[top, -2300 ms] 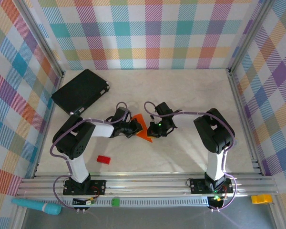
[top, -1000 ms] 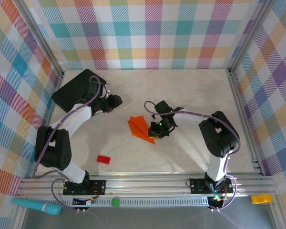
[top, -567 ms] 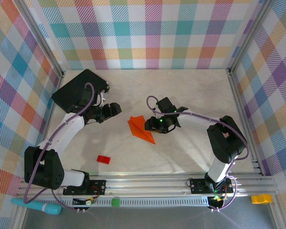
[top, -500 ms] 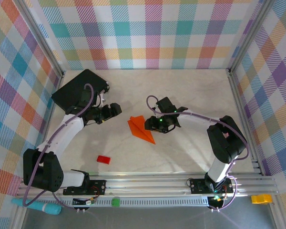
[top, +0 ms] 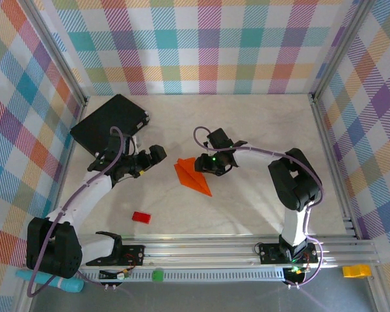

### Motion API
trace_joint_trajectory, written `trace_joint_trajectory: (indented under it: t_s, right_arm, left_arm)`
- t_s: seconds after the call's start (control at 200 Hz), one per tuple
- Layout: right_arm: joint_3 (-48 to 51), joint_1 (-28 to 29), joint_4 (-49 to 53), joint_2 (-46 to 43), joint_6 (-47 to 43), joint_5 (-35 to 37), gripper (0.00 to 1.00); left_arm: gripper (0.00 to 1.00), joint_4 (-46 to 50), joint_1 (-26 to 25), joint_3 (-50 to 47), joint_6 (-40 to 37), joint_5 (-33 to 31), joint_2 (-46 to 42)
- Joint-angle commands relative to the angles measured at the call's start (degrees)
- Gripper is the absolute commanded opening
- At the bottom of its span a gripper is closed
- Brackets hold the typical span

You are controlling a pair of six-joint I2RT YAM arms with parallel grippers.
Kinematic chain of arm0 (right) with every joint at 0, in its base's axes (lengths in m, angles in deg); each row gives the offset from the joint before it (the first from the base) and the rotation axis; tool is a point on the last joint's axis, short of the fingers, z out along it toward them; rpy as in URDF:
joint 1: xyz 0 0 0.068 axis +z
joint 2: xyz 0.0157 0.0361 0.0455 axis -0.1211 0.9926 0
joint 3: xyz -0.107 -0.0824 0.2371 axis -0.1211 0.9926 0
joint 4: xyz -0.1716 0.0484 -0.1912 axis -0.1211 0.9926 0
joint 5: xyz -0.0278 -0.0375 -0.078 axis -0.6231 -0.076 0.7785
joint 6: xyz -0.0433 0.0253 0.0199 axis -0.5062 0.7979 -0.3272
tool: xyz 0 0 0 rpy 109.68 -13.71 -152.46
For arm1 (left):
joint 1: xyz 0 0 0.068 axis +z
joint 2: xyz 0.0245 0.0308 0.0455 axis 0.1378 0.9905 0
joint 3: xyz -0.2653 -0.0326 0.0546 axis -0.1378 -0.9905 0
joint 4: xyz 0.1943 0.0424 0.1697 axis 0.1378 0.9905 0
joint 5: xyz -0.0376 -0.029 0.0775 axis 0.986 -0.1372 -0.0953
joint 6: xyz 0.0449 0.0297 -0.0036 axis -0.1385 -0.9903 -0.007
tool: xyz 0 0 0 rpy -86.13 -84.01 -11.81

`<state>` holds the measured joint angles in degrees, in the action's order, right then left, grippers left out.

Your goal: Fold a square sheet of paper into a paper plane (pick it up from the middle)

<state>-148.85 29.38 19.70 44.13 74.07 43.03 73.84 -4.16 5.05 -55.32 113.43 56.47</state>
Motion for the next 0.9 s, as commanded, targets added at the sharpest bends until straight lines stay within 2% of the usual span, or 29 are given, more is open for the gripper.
trace_joint_trajectory:
  t_s: [0.0,0.365,0.585,0.755,0.895]
  right_arm:
    - [-3.07,-0.37,0.6,2.22,-2.49,-2.61,0.4]
    - [-3.74,-0.56,-0.65,2.51,-5.08,-3.61,0.18]
    - [-3.1,-1.07,-3.12,0.65,-5.84,-5.4,0.03]
    - [-0.42,-1.87,-7.6,-4.38,-4.43,-6.71,0.02]
    - [2.9,-2.93,-14.08,-10.0,-0.52,-9.05,0.03]
  left_arm:
    - [1.0,-4.81,0.22,-0.89,2.0,2.6,-0.3]
    - [1.0,-5.84,0.16,-0.76,1.38,3.82,1.62]
    - [1.0,-8.36,0.21,-1.35,2.3,8.27,3.79]
    - [1.0,-16.62,0.18,-3.99,6.2,12.57,4.53]
    - [1.0,-32.06,-0.27,-8.01,14.92,16.79,5.92]
